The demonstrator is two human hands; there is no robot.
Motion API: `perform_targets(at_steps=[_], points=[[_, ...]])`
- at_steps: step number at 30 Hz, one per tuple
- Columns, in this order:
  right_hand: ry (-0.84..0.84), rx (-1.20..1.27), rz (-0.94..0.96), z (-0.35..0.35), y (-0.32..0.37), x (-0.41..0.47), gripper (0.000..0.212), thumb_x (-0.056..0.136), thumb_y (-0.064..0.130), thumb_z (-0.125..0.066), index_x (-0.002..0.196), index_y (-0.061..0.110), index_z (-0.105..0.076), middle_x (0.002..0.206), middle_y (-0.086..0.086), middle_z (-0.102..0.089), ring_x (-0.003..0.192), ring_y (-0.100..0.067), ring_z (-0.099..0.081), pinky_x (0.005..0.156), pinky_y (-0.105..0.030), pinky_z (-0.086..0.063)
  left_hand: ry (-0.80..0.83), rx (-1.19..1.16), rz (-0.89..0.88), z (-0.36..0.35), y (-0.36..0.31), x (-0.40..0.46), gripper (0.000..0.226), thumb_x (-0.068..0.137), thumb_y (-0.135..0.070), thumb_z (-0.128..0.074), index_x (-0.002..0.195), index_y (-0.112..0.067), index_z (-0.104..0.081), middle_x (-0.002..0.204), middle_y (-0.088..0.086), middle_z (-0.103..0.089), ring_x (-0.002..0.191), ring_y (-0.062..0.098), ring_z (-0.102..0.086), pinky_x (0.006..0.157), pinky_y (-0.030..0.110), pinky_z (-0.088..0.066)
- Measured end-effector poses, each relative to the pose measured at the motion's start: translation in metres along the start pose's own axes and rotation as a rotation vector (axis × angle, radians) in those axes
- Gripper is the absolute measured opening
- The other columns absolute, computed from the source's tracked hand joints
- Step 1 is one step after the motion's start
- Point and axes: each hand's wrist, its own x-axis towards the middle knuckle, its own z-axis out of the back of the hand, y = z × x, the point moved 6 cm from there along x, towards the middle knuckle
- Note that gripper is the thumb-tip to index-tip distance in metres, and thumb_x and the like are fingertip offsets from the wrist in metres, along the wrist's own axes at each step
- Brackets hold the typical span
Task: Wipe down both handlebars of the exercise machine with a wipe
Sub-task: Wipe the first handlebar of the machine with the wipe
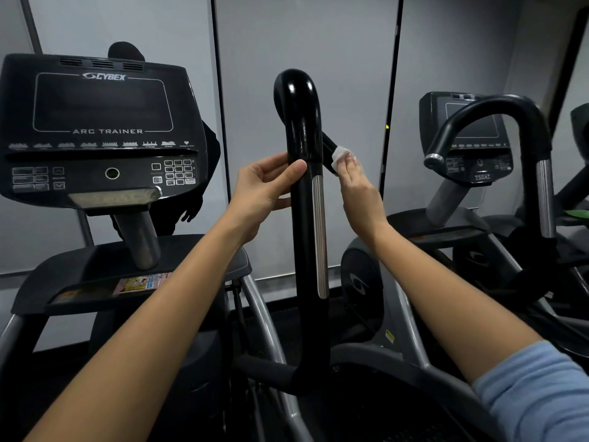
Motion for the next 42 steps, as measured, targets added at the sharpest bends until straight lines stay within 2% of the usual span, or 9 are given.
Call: perform_targets(at_steps=[6,12,18,21,24,27,35,40,42], points=[[0.092,-0.261,0.429,-0.016,0.022,0.025,0.049,0.083,-0.002,-0.050,0.132,0.002,-0.051,0.138,-0.015,-0.049,0.128,-0.026,-0.047,0.098,-0.030,-0.048,0.006,0.014,-0.006,-0.001,-0.002,-0.001,0.019,0.088,-0.014,-0.060,0.107,-0.018,-0.063,0.079,-0.010,-0.074,0.075,0.004,-0.070,0.060,0.020,-0.054],[0.222,-0.496,0.450,-0.014,0.000,-0.011,0.048,0.066,-0.004,-0.077,0.112,-0.004,-0.065,0.126,-0.018,-0.059,0.118,-0.030,-0.057,0.087,-0.035,-0.052,-0.007,0.037,-0.006,-0.002,-0.005,-0.004,0.016,0.088,-0.015,-0.060,0.103,-0.019,-0.065,0.081,-0.009,-0.074,0.076,0.004,-0.070,0.063,0.021,-0.055],[0.099,-0.362,0.452,0.004,0.013,0.015,0.041,0.082,-0.007,-0.039,0.117,-0.006,-0.061,0.120,-0.022,-0.062,0.112,-0.032,-0.061,0.073,-0.037,-0.059,-0.031,0.109,0.004,-0.005,-0.012,-0.002,0.020,0.090,-0.028,-0.059,0.105,-0.017,-0.068,0.091,-0.004,-0.073,0.085,0.010,-0.070,0.070,0.024,-0.055],[0.203,-0.403,0.506,-0.008,0.016,0.017,0.048,0.078,-0.004,-0.063,0.125,-0.001,-0.057,0.131,-0.018,-0.056,0.124,-0.028,-0.052,0.079,-0.032,-0.058,-0.099,0.098,-0.013,-0.010,-0.020,0.005,0.025,0.089,-0.037,-0.058,0.098,-0.016,-0.069,0.089,-0.001,-0.072,0.081,0.011,-0.070,0.067,0.022,-0.056],[0.246,-0.417,0.480,-0.011,0.002,0.000,0.033,0.074,-0.006,-0.066,0.108,-0.004,-0.067,0.124,-0.019,-0.060,0.118,-0.030,-0.057,0.075,-0.034,-0.059,-0.167,0.093,-0.025,-0.012,-0.021,0.008,0.022,0.084,-0.035,-0.066,0.089,-0.014,-0.069,0.081,-0.001,-0.071,0.073,0.010,-0.069,0.074,0.030,-0.057],[0.155,-0.366,0.461,0.000,-0.011,-0.015,0.034,0.081,-0.007,-0.040,0.098,-0.007,-0.069,0.115,-0.020,-0.065,0.108,-0.031,-0.063,0.065,-0.036,-0.060,-0.191,0.088,-0.041,-0.012,-0.018,0.008,0.018,0.083,-0.031,-0.067,0.088,-0.014,-0.069,0.079,-0.003,-0.071,0.072,0.009,-0.068,0.075,0.031,-0.056],[0.117,0.097,0.049,0.025,-0.001,0.036,0.054,0.076,-0.021,-0.037,0.122,0.005,-0.049,0.130,-0.007,-0.050,0.103,-0.031,-0.056,0.069,-0.031,-0.043,-0.207,0.056,-0.109,-0.013,-0.018,0.009,0.022,0.085,-0.027,-0.066,0.096,-0.009,-0.070,0.077,-0.005,-0.071,0.069,0.004,-0.068,0.067,0.017,-0.052],[0.188,0.061,-0.022,0.012,-0.005,0.008,0.062,0.086,-0.017,-0.039,0.144,0.003,-0.029,0.150,-0.017,-0.030,0.135,-0.035,-0.036,0.104,-0.044,-0.040,-0.201,0.059,-0.102,-0.012,-0.017,0.009,0.026,0.084,-0.028,-0.067,0.099,-0.006,-0.070,0.079,-0.004,-0.071,0.069,0.004,-0.067,0.068,0.018,-0.051],[0.140,0.059,-0.025,0.016,-0.011,0.006,0.058,0.083,-0.019,-0.040,0.137,0.002,-0.041,0.143,-0.018,-0.042,0.120,-0.039,-0.051,0.092,-0.043,-0.048,-0.208,0.054,-0.103,-0.012,-0.017,0.008,0.025,0.084,-0.027,-0.067,0.098,-0.005,-0.070,0.077,-0.004,-0.071,0.067,0.003,-0.067,0.065,0.017,-0.051]])
